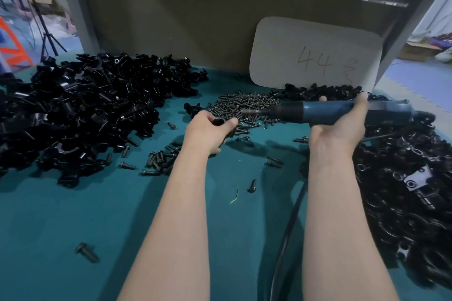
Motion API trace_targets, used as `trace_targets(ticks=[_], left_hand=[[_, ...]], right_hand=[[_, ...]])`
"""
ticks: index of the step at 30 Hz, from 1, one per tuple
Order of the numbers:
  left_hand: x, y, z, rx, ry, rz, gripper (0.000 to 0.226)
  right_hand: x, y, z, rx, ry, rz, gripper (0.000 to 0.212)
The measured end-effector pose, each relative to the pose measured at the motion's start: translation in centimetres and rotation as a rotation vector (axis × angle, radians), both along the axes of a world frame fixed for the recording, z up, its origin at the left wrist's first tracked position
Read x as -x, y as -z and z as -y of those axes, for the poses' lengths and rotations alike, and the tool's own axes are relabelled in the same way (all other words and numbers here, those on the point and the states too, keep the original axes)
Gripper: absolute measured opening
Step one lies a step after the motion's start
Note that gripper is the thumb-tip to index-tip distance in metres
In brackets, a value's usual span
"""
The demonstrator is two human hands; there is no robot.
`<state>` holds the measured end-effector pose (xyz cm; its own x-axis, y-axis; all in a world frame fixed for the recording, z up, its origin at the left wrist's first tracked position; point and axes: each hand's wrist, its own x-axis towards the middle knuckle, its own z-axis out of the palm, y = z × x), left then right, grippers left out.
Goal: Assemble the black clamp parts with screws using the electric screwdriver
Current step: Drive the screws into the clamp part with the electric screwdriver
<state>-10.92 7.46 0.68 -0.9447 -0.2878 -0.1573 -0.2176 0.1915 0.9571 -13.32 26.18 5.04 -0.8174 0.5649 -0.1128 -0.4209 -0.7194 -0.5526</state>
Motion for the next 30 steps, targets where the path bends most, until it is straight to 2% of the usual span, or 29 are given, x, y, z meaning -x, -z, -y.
trace_targets(ticks=[3, 7, 10, 14, 16, 20, 25, 30], left_hand=[[0.2, 0.2, -0.4, -0.241, -0.077, -0.041, 0.034], [0.4, 0.1, -0.5, -0.451, -0.091, 0.005, 0.030], [0.4, -0.2, -0.5, -0.616, -0.092, 0.025, 0.028], [0.1, -0.1, -0.4, -0.621, -0.070, -0.006, 0.008], [0.1, 0.2, -0.2, -0.577, -0.065, -0.021, 0.027], [-0.1, 0.1, -0.2, -0.380, -0.040, -0.052, 0.032], [-0.1, 0.6, -0.9, 0.011, 0.052, -0.135, 0.036], [0.1, 1.1, -1.1, 0.531, 0.022, -0.079, 0.043]], right_hand=[[-0.3, 0.0, 0.5, -0.028, -0.021, 0.003, 0.023], [-0.3, 0.2, 1.1, -0.098, -0.009, 0.055, 0.035], [-0.2, 0.4, 1.2, -0.107, 0.002, 0.082, 0.036], [-0.1, 0.4, 0.9, -0.090, 0.021, 0.100, 0.040], [-0.1, 0.4, 0.6, -0.104, 0.042, 0.107, 0.044], [-0.1, 0.4, 0.4, -0.126, 0.072, 0.137, 0.050], [0.1, 0.6, 0.7, -0.147, 0.091, 0.139, 0.056], [0.1, 0.6, 0.7, -0.141, 0.087, 0.105, 0.053]])
